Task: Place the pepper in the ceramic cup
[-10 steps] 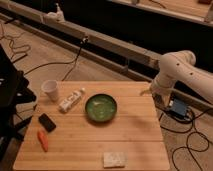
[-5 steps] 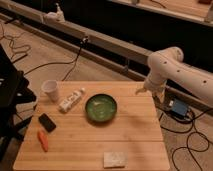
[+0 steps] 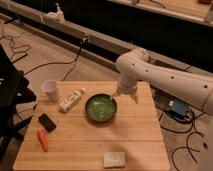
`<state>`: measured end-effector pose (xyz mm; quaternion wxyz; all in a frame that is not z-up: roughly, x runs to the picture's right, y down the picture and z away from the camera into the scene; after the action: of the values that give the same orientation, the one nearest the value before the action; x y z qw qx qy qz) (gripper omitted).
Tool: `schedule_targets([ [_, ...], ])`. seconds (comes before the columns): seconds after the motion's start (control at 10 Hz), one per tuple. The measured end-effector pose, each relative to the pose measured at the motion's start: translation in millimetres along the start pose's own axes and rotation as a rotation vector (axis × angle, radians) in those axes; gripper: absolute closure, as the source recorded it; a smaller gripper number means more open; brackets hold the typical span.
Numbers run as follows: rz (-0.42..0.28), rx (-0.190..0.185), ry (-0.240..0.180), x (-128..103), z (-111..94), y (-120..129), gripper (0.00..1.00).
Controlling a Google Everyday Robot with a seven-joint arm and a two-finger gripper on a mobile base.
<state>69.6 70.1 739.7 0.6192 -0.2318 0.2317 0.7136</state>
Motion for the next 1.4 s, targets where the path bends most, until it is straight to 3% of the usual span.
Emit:
schedule_targets([
  [0.1, -0.099, -0.01, 0.008, 20.4, 2.7, 40.6, 0.2],
  [0.4, -0.28, -0.07, 0.032, 78.1, 4.1, 130.1, 0.2],
  [1.1, -0.295, -0.076, 0.032, 83.3, 3.7, 137.3, 0.2],
  [1.2, -0.295, -0.089, 0.027, 80.3, 2.2, 144.0, 0.2],
  [1.4, -0.344, -0.162, 0.028, 76.5, -0.1, 190.9, 0.2],
])
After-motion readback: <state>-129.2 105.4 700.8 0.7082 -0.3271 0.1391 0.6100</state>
